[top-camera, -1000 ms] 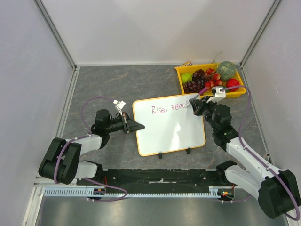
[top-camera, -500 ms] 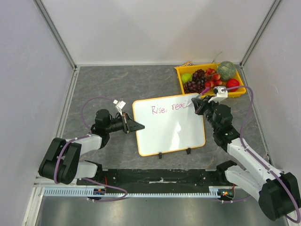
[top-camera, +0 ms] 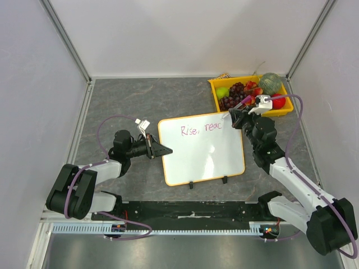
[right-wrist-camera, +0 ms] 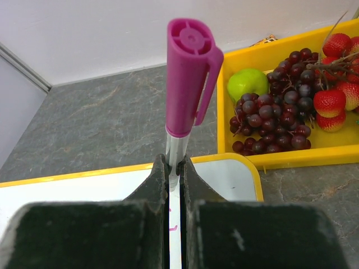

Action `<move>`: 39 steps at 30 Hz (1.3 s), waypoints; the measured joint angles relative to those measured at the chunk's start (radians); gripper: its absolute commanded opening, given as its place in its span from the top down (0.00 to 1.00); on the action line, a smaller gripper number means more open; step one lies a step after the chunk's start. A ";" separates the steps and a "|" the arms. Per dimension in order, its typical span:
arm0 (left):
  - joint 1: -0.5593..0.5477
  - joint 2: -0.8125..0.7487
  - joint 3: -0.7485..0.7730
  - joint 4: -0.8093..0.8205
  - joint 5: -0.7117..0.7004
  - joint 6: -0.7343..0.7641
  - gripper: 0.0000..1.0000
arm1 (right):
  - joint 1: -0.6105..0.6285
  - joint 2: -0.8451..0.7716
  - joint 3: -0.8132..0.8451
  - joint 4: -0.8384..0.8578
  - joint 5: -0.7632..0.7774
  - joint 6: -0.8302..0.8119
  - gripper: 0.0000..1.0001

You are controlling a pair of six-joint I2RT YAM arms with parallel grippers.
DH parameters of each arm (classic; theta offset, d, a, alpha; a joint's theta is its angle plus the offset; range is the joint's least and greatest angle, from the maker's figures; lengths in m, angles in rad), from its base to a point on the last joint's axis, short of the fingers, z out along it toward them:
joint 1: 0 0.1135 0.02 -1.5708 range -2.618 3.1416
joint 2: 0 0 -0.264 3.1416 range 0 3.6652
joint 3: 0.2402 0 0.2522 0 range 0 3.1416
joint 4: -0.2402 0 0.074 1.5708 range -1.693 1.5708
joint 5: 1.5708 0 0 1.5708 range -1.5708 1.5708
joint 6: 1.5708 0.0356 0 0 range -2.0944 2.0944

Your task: Write a sentence on the whiteboard

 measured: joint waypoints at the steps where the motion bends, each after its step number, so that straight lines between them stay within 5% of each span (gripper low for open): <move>1: 0.000 0.000 0.000 0.000 0.000 0.000 0.98 | -0.001 0.011 0.004 0.002 0.001 0.000 1.00; 39: 0.000 0.000 0.000 -0.001 -0.001 -0.001 0.98 | -0.019 -0.028 -0.085 0.012 -0.017 0.001 1.00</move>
